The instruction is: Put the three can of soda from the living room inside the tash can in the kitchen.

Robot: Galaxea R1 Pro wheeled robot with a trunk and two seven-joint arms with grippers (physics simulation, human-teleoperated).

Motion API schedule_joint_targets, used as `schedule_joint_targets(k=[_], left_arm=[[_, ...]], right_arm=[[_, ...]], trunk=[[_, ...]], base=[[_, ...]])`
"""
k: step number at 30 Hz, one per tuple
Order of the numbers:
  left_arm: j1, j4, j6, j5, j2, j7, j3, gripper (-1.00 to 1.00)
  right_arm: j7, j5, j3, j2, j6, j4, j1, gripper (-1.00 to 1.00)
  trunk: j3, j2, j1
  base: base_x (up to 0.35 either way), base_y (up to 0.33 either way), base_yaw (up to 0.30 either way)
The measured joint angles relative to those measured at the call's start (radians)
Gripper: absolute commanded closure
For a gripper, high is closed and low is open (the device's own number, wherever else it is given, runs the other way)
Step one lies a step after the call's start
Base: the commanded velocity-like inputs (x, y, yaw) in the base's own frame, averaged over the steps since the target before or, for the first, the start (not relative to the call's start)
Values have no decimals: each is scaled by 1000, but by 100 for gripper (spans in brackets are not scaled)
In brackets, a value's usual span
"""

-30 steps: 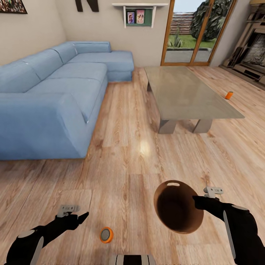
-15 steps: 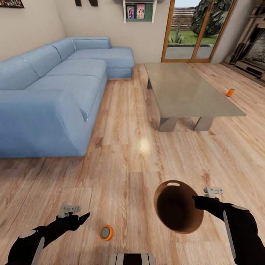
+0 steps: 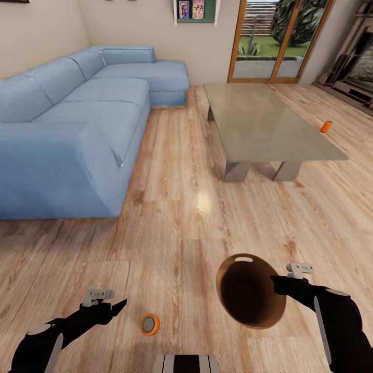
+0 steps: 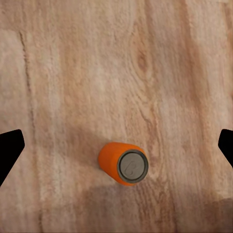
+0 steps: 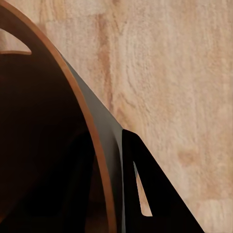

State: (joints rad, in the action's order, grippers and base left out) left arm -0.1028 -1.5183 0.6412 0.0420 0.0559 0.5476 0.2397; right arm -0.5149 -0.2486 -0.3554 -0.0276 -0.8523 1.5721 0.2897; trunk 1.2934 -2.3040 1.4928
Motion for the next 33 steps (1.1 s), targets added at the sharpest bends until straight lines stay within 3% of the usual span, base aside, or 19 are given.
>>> schedule_joint_targets(k=[33], left_arm=[[0, 13, -5, 1, -1, -2, -8, -100]], right_arm=[[0, 1, 4, 2, 0, 0, 0, 100]], trunk=[[45, 0, 0]], base=[[0, 0, 0]])
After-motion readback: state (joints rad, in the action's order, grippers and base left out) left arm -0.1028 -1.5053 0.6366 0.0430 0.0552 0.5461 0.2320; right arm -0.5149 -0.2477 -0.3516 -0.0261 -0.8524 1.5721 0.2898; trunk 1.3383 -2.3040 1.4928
